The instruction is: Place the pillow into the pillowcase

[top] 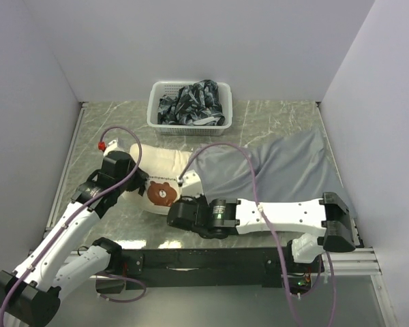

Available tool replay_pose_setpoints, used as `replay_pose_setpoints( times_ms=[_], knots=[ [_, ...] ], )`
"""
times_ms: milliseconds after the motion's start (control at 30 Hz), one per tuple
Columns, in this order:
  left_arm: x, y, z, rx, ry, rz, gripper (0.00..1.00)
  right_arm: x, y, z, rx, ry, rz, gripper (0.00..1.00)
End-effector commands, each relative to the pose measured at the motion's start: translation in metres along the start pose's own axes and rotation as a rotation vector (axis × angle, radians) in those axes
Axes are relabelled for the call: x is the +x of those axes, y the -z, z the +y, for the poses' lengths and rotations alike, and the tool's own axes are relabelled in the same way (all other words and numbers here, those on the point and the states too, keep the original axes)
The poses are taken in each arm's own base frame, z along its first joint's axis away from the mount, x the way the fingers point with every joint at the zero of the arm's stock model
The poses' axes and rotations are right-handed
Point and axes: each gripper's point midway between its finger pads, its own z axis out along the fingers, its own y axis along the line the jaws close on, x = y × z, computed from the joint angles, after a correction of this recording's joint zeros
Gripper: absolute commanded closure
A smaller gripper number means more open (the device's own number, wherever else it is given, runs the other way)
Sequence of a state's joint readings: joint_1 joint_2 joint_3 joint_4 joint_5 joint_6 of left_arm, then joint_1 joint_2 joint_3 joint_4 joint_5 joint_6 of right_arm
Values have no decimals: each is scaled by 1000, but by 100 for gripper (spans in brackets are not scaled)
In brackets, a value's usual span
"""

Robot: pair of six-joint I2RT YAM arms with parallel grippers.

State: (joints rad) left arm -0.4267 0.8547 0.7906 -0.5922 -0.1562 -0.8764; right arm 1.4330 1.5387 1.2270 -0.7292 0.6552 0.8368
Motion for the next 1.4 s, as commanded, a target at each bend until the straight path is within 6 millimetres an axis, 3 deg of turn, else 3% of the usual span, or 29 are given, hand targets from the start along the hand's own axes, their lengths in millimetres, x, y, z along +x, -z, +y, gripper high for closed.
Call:
replay_pose_setpoints(
  times_ms=[0, 33, 233, 267, 300, 367, 400, 433, 500, 533, 567, 600, 633, 700, 733, 800, 867, 967, 1000, 1067, 1200, 1267, 1300, 1367],
  knots=[
    [-19, 23, -35, 138, -43, -38, 99, -100, 60, 6, -94, -18, -199, 100],
    [-19, 26, -36, 138, -45, -34, 99, -128, 78, 8, -131, -18, -241, 100],
    [-22, 58, -46, 179, -84, -14, 93, -222, 128, -1, -236, -37, -360, 100],
    [-24, 65, -53, 206, -92, -10, 84, -229, 133, 3, -291, -41, -359, 100],
    [-25, 68, -55, 215, -109, -9, 79, -247, 133, -9, -290, -63, -382, 100],
    [-26, 73, -59, 231, -133, 2, 64, -258, 116, -15, -311, -75, -359, 100],
    [-26, 74, -63, 247, -140, 9, 57, -256, 105, -10, -355, -70, -322, 100],
    [-28, 73, -65, 251, -143, 6, 44, -261, 76, -25, -317, -91, -290, 100],
    [-32, 72, -74, 266, -156, 11, 32, -254, 40, -27, -332, -102, -234, 100],
    [-40, 75, -81, 281, -162, -10, 23, -251, 13, -38, -296, -116, -199, 100],
    [-43, 73, -85, 281, -177, -12, 19, -251, -2, -41, -289, -125, -195, 100],
    [-58, 71, -81, 233, -176, -72, 15, -236, -27, -42, -288, -125, -140, 100],
    [-74, 80, -89, 233, -178, -121, 8, -242, -45, -58, -262, -158, -146, 100],
    [-89, 79, -90, 192, -201, -164, 1, -231, -80, -68, -251, -187, -83, 100],
    [-108, 86, -90, 156, -190, -230, 1, -233, -93, -82, -237, -213, -67, 100],
    [-117, 85, -87, 104, -212, -249, 1, -234, -109, -89, -215, -214, -53, 100],
    [-133, 87, -78, 26, -204, -307, 1, -236, -116, -95, -195, -216, -53, 100],
    [-136, 85, -56, -64, -165, -362, 0, -244, -116, -97, -187, -218, -70, 100],
    [-137, 82, -52, -74, -147, -380, 1, -247, -113, -97, -188, -218, -79, 96],
    [-120, 64, -33, -113, -125, -363, 1, -254, -109, -101, -169, -219, -101, 91],
    [-80, 13, -2, -155, -105, -276, 1, -268, -99, -109, -128, -209, -134, 70],
    [-79, -3, 0, -127, -60, -275, 0, -273, -91, -116, -103, -209, -150, 59],
    [-70, -14, 12, -141, -56, -262, 1, -278, -83, -122, -76, -211, -175, 45],
    [-76, -22, 5, -74, -11, -317, 1, -282, -74, -131, -37, -208, -196, 31]
  ],
)
